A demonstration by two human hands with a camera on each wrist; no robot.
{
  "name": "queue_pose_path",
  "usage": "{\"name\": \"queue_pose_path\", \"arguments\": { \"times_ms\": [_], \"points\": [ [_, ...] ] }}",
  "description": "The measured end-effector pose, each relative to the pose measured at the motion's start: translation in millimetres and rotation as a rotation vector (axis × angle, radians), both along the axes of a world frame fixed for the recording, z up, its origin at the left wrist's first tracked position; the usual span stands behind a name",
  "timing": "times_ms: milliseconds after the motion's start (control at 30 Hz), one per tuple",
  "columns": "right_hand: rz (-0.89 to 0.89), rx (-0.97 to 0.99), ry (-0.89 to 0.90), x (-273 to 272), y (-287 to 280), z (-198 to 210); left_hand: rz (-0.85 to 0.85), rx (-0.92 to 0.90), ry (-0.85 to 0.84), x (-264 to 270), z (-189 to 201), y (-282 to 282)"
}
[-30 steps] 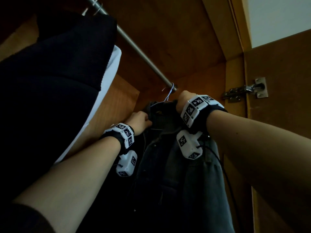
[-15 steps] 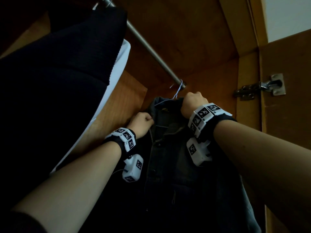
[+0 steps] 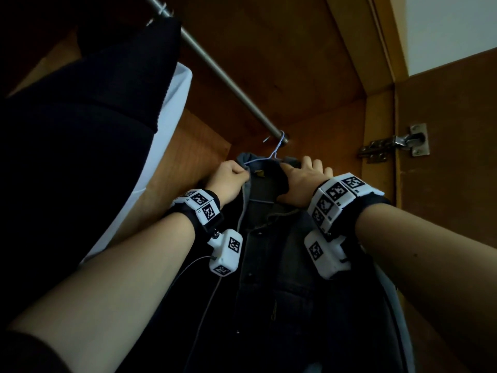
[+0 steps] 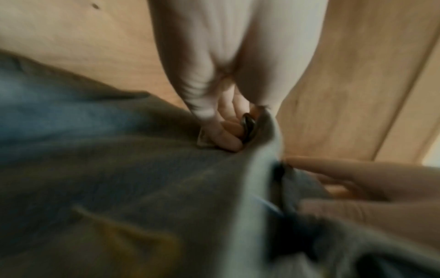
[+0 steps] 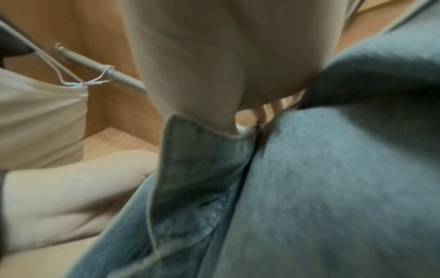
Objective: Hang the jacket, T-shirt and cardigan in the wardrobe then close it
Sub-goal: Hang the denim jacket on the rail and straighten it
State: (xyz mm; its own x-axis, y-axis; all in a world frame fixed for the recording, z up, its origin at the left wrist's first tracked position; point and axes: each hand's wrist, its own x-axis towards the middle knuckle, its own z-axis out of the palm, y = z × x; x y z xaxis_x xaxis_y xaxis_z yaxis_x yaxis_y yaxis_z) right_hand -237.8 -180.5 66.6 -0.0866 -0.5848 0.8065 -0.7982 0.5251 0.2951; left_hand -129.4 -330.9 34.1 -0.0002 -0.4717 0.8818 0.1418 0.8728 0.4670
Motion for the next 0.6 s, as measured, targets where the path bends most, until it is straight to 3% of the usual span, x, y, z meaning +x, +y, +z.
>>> {"name": "queue_pose_path", "arguments": {
  "times_ms": [133, 267, 367, 467, 600],
  "points": [
    [-0.103, -0.003, 0.080, -9.4, -12.5, -17.2, 0.080, 0.063, -0.167, -14.1, -18.7, -6.6],
    [-0.102, 0.018, -0.018, -3.9, -13.1, -36.0, 0.094, 0.085, -0.351, -11.6, -43.4, -3.6],
    [-0.039, -0.145, -0.078, 6.8, 6.3, -40.1, 0.153, 0.092, -0.430, -4.3, -50.9, 4.9],
    [0.099, -0.474, -0.124, 13.4, 30.0, -37.9, 0.182, 0.137, -0.395, 2.0, -50.5, 16.4],
    [0.147, -0.434, -0.483, 12.8, 57.7, -24.0, 0.173, 0.223, -0.206, 10.1, -41.5, 35.6]
  ]
}}
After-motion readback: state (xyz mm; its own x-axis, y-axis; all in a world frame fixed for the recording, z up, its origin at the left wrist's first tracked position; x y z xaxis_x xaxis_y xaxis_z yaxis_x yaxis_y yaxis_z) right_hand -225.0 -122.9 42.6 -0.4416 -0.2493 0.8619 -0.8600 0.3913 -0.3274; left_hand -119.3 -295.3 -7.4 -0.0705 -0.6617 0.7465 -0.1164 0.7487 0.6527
